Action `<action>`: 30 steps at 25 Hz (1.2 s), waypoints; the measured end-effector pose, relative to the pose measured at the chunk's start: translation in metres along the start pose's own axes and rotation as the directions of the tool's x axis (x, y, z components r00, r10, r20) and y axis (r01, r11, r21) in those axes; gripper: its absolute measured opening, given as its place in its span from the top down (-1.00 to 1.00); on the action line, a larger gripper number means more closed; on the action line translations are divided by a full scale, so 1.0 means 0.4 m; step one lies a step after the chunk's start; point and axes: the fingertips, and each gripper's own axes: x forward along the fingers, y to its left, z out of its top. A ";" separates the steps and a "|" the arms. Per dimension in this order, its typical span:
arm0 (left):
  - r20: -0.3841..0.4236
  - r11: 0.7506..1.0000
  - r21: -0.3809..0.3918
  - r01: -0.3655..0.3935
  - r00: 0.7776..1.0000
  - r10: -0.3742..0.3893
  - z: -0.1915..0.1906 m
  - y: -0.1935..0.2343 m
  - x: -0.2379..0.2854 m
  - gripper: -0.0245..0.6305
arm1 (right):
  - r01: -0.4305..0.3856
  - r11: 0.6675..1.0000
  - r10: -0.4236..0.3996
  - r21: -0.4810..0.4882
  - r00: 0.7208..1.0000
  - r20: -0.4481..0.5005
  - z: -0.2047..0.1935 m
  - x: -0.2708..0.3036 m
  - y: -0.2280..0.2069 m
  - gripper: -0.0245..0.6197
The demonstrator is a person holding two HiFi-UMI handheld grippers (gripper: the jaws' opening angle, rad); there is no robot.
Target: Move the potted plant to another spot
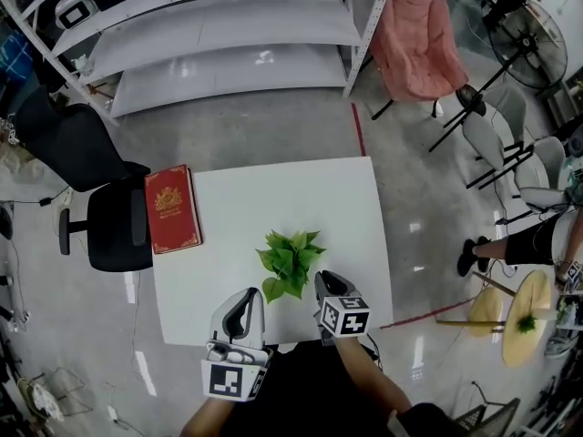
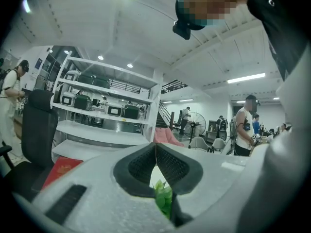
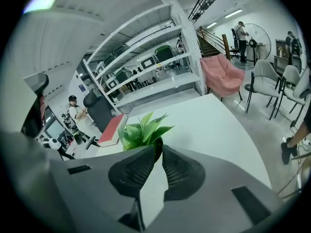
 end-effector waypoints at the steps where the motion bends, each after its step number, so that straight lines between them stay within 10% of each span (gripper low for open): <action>1: 0.001 1.000 -0.003 -0.004 1.000 0.004 0.001 0.005 0.005 0.87 | 0.000 1.000 0.000 0.007 1.000 -0.013 -0.002 0.013 -0.005 0.88; 30: -0.033 0.999 -0.043 -0.003 0.999 0.001 -0.018 0.099 0.074 0.87 | 0.033 0.999 -0.027 0.019 0.968 -0.248 -0.063 0.192 -0.032 0.69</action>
